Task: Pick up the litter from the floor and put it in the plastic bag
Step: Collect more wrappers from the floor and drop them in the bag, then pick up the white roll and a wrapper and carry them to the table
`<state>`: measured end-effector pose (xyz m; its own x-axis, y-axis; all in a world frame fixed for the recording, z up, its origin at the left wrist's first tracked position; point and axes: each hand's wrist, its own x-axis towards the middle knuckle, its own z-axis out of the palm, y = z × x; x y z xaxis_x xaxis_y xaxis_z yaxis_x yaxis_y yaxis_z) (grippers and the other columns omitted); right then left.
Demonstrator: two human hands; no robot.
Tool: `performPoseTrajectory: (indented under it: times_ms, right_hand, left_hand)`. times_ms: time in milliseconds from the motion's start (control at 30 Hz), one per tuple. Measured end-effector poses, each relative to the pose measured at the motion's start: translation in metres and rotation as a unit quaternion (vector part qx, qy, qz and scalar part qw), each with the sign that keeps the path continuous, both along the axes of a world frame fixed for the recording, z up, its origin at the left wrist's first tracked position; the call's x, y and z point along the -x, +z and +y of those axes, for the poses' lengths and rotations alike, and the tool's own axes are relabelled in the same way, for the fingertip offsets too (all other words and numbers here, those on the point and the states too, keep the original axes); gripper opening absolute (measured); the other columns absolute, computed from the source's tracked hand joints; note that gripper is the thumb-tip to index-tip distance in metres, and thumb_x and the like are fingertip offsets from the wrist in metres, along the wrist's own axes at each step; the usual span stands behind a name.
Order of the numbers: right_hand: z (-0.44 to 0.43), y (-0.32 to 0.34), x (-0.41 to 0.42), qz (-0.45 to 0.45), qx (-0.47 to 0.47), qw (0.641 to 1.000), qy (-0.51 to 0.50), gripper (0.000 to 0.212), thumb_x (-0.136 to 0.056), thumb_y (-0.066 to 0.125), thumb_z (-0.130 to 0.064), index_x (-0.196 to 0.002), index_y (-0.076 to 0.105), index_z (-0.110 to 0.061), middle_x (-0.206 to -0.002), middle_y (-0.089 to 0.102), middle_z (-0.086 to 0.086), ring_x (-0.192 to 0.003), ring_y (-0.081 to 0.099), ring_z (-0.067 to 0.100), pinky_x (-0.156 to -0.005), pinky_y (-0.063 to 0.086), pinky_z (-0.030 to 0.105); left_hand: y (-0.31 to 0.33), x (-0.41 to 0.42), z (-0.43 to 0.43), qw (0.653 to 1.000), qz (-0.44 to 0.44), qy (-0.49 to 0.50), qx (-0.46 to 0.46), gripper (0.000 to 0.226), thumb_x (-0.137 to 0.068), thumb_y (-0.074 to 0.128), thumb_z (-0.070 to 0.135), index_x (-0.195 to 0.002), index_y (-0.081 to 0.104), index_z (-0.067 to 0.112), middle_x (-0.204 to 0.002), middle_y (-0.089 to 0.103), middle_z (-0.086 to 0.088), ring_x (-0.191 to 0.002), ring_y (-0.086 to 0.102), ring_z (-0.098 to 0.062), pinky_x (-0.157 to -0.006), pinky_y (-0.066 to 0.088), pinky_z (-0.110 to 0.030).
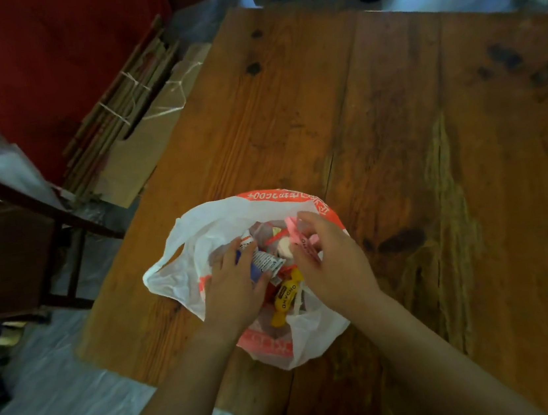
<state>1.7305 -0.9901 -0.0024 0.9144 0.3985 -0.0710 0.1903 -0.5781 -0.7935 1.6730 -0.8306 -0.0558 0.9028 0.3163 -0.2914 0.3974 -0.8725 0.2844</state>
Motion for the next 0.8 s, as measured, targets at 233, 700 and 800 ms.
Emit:
performPoseTrajectory:
  times_ms: [233,700,800]
  right_hand:
    - [0.017,-0.037,-0.003,0.012,0.096,0.994,0.055,0.044,-0.093,0.046,-0.036,-0.134,0.036,-0.022,-0.138,0.047,0.001,-0.114,0.052,0.017,-0.091,0.042,0.025]
    - [0.074,0.020,0.084,-0.102,0.102,0.958,0.249,0.053,-0.087,0.035,-0.052,-0.123,0.050,-0.016,-0.129,0.055,0.009,-0.119,0.051,0.026,-0.095,0.041,0.033]
    - [0.108,0.022,0.135,-0.121,0.132,0.921,0.346,0.057,-0.086,0.029,-0.058,-0.128,0.046,-0.023,-0.136,0.048,0.003,-0.127,0.041,0.021,-0.105,0.033,0.037]
  left_hand:
    - [0.013,0.018,-0.002,0.999,-0.027,0.022,0.003,0.060,-0.092,0.046,0.042,-0.145,0.025,0.025,-0.155,0.021,-0.003,-0.140,0.023,-0.025,-0.113,0.029,-0.042]
    - [0.058,0.167,0.045,0.978,-0.085,0.189,-0.013,0.073,-0.076,0.023,0.067,-0.139,0.036,0.032,-0.147,0.037,0.003,-0.134,0.035,-0.022,-0.107,0.031,-0.045]
    - [0.063,0.232,0.067,0.964,-0.088,0.250,-0.009,0.072,-0.077,0.025,0.068,-0.139,0.036,0.032,-0.146,0.039,0.004,-0.132,0.037,-0.020,-0.105,0.032,-0.044]
